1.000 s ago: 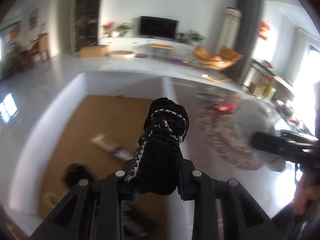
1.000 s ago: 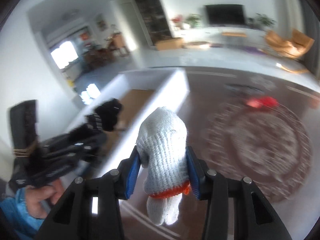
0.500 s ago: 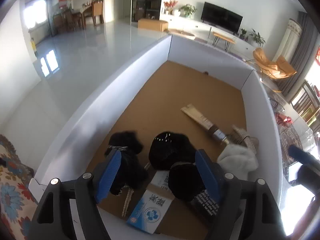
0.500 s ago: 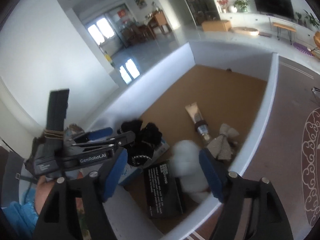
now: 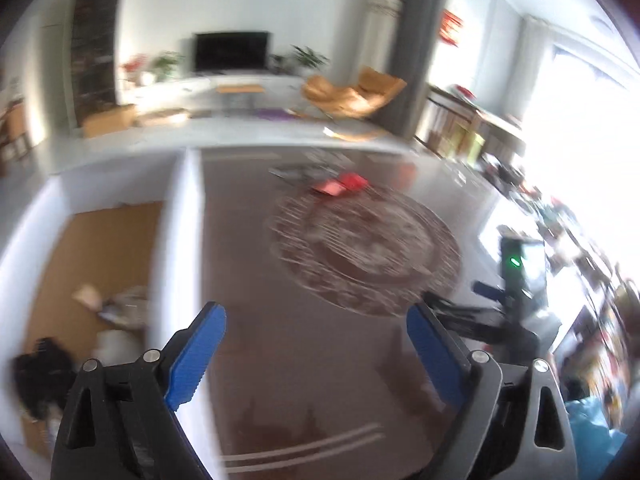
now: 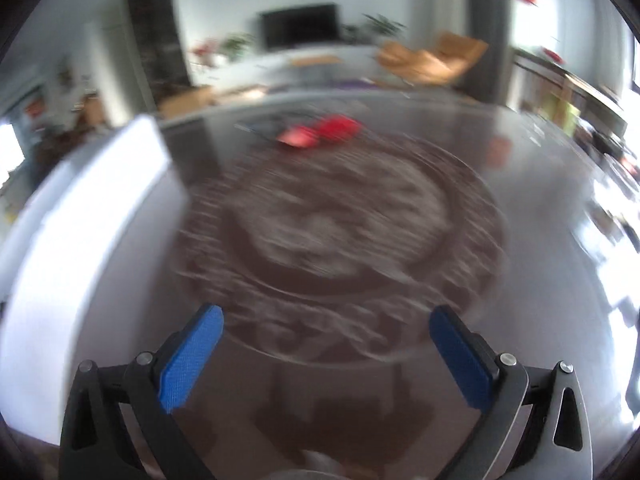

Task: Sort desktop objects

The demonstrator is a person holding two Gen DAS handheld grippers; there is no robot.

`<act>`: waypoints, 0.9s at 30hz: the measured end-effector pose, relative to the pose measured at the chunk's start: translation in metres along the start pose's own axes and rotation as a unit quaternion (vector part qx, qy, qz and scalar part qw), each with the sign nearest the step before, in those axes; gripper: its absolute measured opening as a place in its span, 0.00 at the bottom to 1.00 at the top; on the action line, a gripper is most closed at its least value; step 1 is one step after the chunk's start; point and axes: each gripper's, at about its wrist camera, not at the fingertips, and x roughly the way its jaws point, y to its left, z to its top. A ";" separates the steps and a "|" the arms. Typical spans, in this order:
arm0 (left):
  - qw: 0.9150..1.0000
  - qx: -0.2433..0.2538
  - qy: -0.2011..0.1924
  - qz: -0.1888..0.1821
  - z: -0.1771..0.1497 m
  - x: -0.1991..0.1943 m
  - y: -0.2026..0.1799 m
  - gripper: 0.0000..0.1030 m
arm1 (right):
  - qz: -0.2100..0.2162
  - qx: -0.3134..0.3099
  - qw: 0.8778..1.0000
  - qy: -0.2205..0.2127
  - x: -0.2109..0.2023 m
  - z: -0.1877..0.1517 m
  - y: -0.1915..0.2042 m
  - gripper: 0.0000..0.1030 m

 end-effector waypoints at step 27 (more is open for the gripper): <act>0.990 0.014 0.100 0.098 -0.011 0.196 -0.013 1.00 | -0.026 -0.002 0.999 0.024 0.009 -0.026 -0.014 1.00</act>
